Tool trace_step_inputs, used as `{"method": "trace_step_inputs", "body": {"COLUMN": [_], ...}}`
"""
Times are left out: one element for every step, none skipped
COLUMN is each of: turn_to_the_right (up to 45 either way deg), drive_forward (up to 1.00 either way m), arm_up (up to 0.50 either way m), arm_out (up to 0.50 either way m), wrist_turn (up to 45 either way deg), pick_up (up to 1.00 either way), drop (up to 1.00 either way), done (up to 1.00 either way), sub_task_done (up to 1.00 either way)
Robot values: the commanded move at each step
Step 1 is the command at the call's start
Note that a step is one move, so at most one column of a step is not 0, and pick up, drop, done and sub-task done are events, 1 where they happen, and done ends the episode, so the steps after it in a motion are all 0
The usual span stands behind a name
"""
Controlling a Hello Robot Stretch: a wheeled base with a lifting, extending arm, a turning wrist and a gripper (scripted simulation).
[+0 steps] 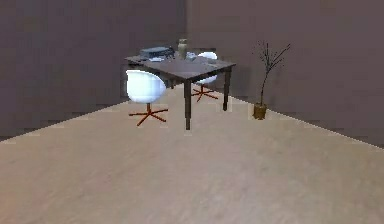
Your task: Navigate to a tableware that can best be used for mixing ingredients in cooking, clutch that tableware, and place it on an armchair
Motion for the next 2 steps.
{"method": "trace_step_inputs", "body": {"turn_to_the_right": [12.0,0.0], "drive_forward": [0.0,1.0], "arm_up": [0.0,0.0], "arm_out": [0.0,0.0], "wrist_turn": [0.0,0.0], "pick_up": [0.0,0.0], "drop": [0.0,0.0], "done": [0.0,0.0], "sub_task_done": [0.0,0.0]}}
